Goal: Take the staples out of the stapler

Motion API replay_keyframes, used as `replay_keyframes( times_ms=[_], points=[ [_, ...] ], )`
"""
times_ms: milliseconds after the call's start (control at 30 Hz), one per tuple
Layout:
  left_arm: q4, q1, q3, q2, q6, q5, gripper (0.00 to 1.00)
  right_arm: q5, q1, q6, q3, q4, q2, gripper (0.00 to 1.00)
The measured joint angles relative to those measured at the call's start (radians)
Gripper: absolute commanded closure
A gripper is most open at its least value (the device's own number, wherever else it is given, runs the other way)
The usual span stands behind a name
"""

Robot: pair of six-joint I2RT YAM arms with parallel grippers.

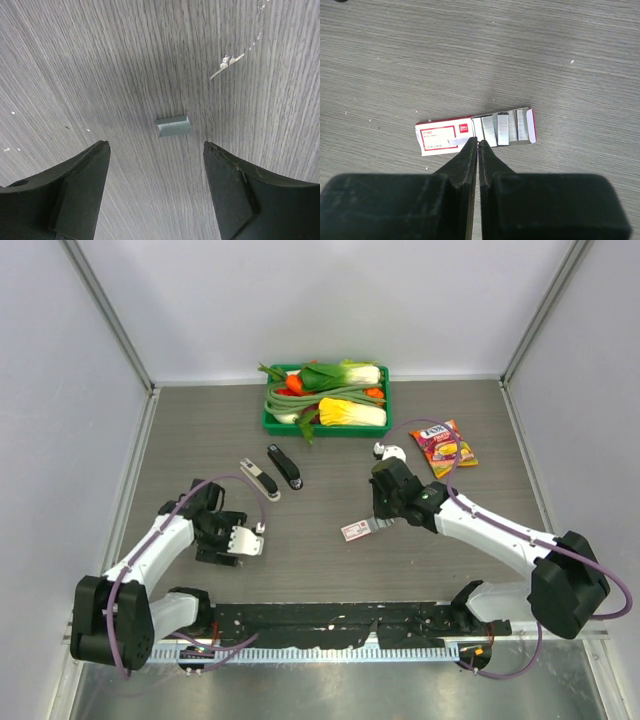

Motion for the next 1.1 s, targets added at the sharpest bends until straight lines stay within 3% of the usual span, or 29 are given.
replay_keyframes(
  times_ms=[300, 567, 1100],
  points=[
    [0.021, 0.000, -0.018, -0.004, 0.071, 0.017, 0.38, -0.003, 0.000, 0.000, 0.000, -0.001, -0.037, 0.91],
    [0.042, -0.019, -0.041, -0.003, 0.095, 0.014, 0.35, -0.003, 0.000, 0.001, 0.000, -0.005, -0.040, 0.91],
    [0.123, -0.212, 0.008, 0.096, 0.006, -0.069, 0.37, 0.000, -0.002, 0.022, 0.006, -0.026, -0.057, 0.91]
  ],
)
